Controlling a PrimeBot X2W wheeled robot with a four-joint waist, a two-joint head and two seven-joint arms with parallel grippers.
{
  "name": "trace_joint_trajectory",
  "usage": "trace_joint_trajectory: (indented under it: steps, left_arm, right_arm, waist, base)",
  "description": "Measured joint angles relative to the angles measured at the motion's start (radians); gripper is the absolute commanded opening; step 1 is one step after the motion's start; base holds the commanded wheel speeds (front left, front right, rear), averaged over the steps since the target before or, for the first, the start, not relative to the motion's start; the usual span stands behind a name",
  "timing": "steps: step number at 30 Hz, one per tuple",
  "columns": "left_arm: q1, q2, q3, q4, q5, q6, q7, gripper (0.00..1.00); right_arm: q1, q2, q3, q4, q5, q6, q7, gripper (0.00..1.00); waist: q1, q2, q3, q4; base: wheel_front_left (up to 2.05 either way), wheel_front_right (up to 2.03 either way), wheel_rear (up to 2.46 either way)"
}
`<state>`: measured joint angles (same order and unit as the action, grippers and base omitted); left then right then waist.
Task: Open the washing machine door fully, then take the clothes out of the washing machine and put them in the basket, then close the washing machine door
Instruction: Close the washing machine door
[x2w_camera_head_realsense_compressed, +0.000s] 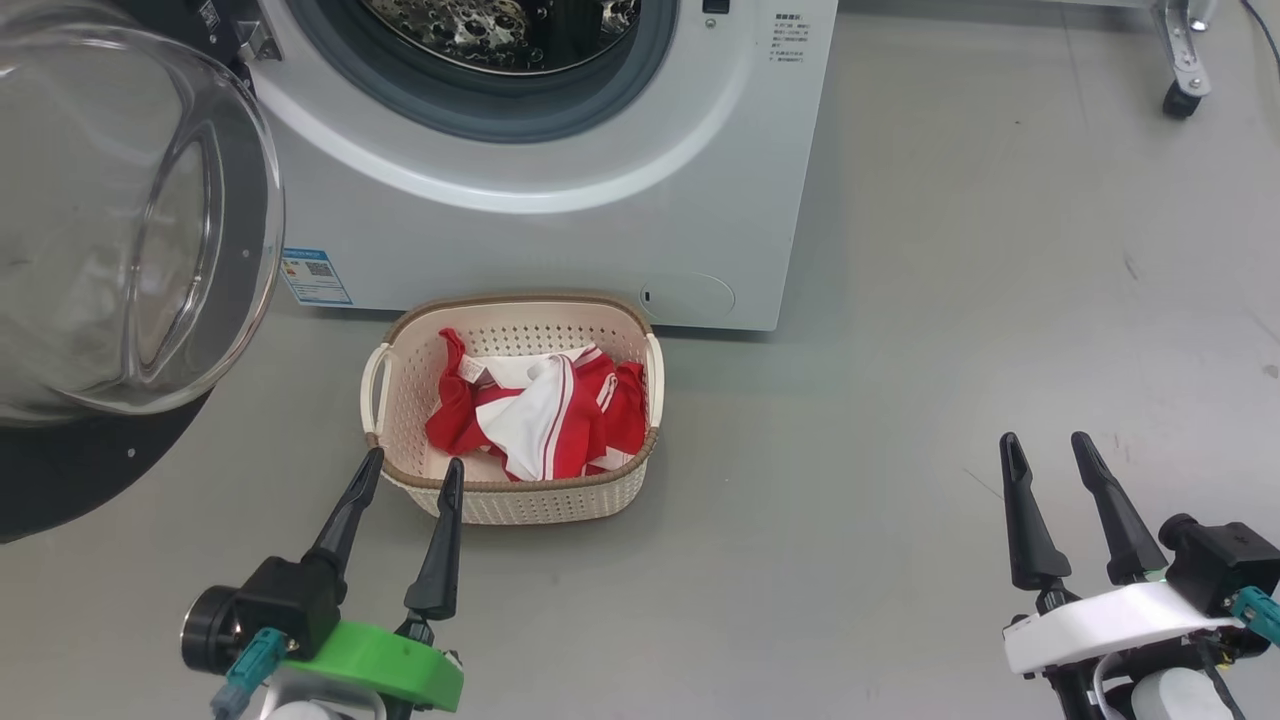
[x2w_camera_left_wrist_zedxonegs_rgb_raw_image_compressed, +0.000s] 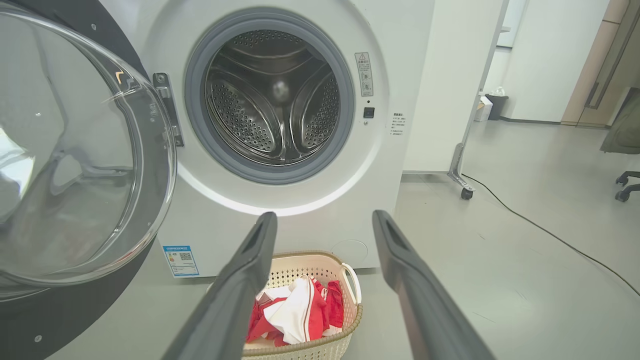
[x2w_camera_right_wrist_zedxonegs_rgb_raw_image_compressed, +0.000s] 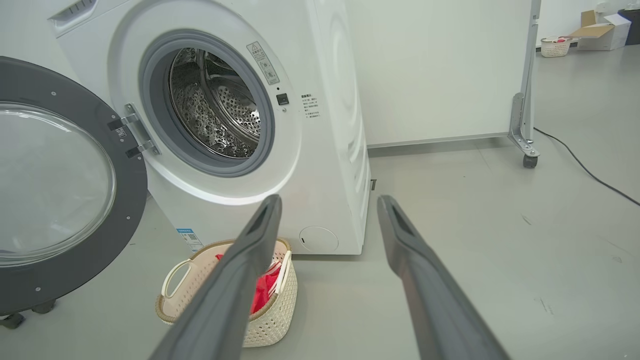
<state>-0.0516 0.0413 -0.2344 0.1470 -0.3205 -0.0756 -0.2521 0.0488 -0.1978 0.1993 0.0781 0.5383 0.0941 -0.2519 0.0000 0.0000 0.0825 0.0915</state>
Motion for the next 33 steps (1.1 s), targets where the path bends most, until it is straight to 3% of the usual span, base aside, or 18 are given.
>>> trace_joint_trajectory:
  steps: [14, 33]
  left_arm:
    - [-0.001, 0.000, -0.010, -0.004, -0.001, 0.002, 0.000, 1.00]
    - [-0.002, 0.000, -0.012, -0.021, -0.029, 0.033, 0.000, 1.00]
  right_arm:
    - [0.000, -0.009, 0.001, -0.022, 0.000, 0.000, 0.000, 1.00]
    - [-0.002, -0.039, 0.010, -0.044, -0.003, 0.002, 0.000, 1.00]
  waist:
    - [0.0000, 0.0000, 0.015, 0.104]
    - [0.0000, 0.0000, 0.040, 0.360]
  base:
    - [0.00, 0.00, 0.00]
    - [0.00, 0.00, 0.00]
